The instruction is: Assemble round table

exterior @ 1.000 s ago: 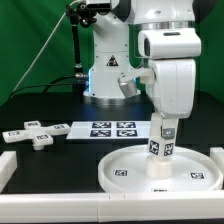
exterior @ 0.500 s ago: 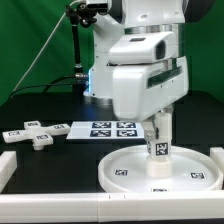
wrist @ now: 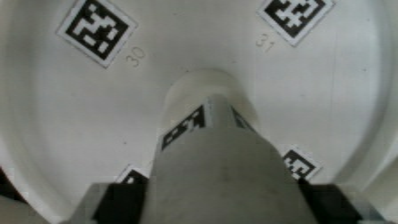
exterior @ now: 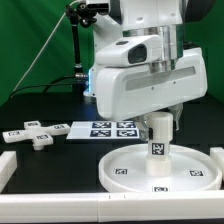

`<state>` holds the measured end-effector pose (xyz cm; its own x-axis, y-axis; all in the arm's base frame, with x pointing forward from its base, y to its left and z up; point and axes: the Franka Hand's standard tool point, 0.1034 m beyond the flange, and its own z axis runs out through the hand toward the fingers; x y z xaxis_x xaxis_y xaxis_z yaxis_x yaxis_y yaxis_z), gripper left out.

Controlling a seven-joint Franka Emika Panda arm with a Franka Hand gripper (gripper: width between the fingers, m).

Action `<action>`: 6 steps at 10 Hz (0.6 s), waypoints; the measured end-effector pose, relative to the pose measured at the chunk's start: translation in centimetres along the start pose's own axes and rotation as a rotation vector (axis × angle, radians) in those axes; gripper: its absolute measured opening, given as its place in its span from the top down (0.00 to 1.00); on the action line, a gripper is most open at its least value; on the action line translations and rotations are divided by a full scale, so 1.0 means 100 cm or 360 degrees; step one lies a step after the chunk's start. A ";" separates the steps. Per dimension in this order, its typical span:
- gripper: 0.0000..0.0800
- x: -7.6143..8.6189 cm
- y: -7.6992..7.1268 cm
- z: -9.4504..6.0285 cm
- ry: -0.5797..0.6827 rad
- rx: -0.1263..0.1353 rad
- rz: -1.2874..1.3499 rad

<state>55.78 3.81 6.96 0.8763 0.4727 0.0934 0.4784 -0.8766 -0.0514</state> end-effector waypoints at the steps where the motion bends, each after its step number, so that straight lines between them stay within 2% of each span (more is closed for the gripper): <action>1: 0.48 0.000 0.000 0.000 0.0005 0.0005 0.0128; 4: 0.48 0.001 0.002 0.001 0.0077 0.0020 0.0612; 6: 0.48 0.000 0.005 0.001 0.0099 0.0045 0.0800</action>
Offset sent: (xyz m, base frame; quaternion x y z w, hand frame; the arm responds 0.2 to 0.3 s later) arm -0.0118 0.0020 -0.0073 0.0240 0.0163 0.2479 0.9683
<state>55.97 3.39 6.82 0.9939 -0.0138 0.1092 0.0007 -0.9913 -0.1317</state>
